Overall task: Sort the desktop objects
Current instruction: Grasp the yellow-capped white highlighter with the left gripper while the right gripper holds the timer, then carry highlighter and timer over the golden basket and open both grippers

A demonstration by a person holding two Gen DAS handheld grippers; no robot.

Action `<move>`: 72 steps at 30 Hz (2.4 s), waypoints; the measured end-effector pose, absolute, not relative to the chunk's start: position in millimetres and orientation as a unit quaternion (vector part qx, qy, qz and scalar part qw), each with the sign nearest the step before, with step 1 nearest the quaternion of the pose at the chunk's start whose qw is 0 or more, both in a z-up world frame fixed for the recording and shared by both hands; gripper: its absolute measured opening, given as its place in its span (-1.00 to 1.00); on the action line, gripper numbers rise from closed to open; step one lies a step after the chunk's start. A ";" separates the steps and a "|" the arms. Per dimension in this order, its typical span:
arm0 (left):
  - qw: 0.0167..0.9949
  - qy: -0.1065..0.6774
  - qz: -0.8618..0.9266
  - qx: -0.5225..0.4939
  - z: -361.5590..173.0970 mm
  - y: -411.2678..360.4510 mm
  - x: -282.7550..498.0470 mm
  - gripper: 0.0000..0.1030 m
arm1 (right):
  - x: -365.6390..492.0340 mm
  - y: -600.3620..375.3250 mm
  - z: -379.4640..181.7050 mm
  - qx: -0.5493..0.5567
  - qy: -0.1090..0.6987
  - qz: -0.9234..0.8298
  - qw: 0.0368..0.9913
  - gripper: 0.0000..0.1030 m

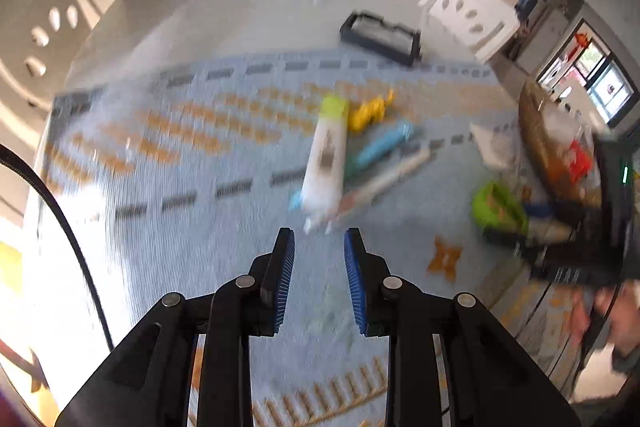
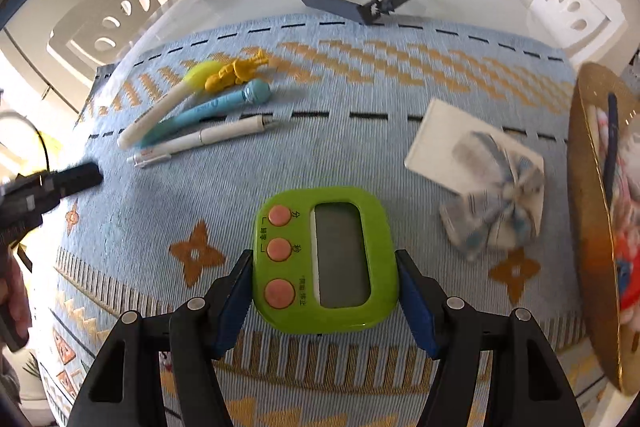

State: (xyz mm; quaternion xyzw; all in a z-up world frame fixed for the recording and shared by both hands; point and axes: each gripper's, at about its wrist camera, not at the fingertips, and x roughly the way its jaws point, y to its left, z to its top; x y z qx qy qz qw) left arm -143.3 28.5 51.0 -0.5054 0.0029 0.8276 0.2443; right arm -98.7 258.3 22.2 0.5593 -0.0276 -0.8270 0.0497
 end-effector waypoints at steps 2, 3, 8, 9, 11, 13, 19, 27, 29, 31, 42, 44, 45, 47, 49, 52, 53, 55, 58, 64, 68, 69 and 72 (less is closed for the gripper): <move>0.254 0.005 0.827 -0.501 58.1 37.7 -158.9 -0.30 | -98.0 259.6 23.6 0.559 -0.030 -0.827 0.045 0.29; 0.257 0.010 0.827 -0.501 59.4 43.1 -168.0 -0.27 | -97.3 260.1 24.1 0.559 -0.029 -0.827 0.044 0.29; 0.244 0.053 0.805 -0.539 34.9 68.2 -214.9 -0.22 | -97.9 262.3 21.3 0.561 -0.028 -0.826 0.041 0.29; 0.246 0.059 0.799 -0.546 28.9 70.1 -218.1 -0.22 | -97.7 262.1 19.6 0.562 -0.028 -0.826 0.040 0.29; 0.254 0.064 0.797 -0.544 21.2 73.4 -222.9 -0.22 | -97.2 260.0 18.7 0.559 -0.020 -0.828 0.039 0.29; 0.259 0.077 0.801 -0.534 20.2 77.8 -223.4 -0.22 | -97.3 257.6 17.9 0.558 -0.009 -0.829 0.039 0.30; 0.253 0.149 0.821 -0.489 18.9 97.4 -206.2 -0.59 | -104.6 248.1 15.6 0.552 0.027 -0.833 0.036 0.36; 0.241 0.051 0.851 -0.464 49.5 61.1 -178.8 -0.60 | -100.5 261.6 23.2 0.544 -0.031 -0.837 0.048 0.28; 0.229 0.036 0.858 -0.458 60.9 47.7 -161.5 -0.60 | -96.8 260.5 26.8 0.541 -0.042 -0.838 0.052 0.28; 0.216 0.022 0.862 -0.458 70.0 30.5 -140.8 -0.60 | -89.4 253.7 33.4 0.538 -0.038 -0.840 0.062 0.28; 0.136 -0.038 0.868 -0.476 76.0 -51.0 -21.8 -0.60 | -24.7 182.9 65.1 0.529 0.013 -0.837 0.138 0.28; 0.126 -0.058 0.865 -0.481 70.1 -64.1 -3.4 -0.60 | -13.6 168.3 65.7 0.532 0.027 -0.833 0.151 0.28; 0.121 -0.066 0.864 -0.484 66.7 -70.8 6.5 -0.60 | -6.4 159.8 65.9 0.533 0.036 -0.831 0.158 0.28; 0.110 -0.068 0.862 -0.490 59.8 -77.1 19.9 -0.60 | 5.2 146.1 65.0 0.533 0.049 -0.828 0.168 0.28; 0.102 -0.066 0.861 -0.495 53.0 -83.1 33.7 -0.60 | 14.1 134.8 61.5 0.534 0.061 -0.825 0.174 0.28; 0.092 -0.051 0.856 -0.505 44.7 -86.0 47.6 -0.60 | 22.2 121.4 51.5 0.542 0.067 -0.819 0.179 0.28; 0.091 -0.049 0.856 -0.506 42.5 -86.9 51.9 -0.60 | 25.1 117.8 47.8 0.545 0.067 -0.817 0.178 0.28; 0.092 -0.053 0.855 -0.508 39.1 -89.0 57.0 -0.60 | 28.8 113.1 40.5 0.548 0.068 -0.816 0.172 0.28; 0.094 -0.055 0.858 -0.502 34.5 -92.3 62.3 -0.60 | 31.8 109.6 31.6 0.546 0.075 -0.819 0.156 0.28; 0.103 -0.090 0.852 -0.506 18.0 -101.4 69.8 -0.59 | 38.6 104.0 15.5 0.546 0.086 -0.821 0.143 0.29; 0.104 -0.072 0.855 -0.504 17.8 -96.5 70.8 -0.59 | 44.2 102.4 14.5 0.535 0.093 -0.828 0.140 0.29; 0.104 -0.071 0.855 -0.502 17.8 -95.7 70.5 -0.54 | 44.1 103.0 14.5 0.535 0.090 -0.828 0.140 0.29; 0.113 -0.076 0.855 -0.500 18.9 -92.2 70.5 -0.28 | 42.8 103.1 15.0 0.540 0.092 -0.825 0.142 0.31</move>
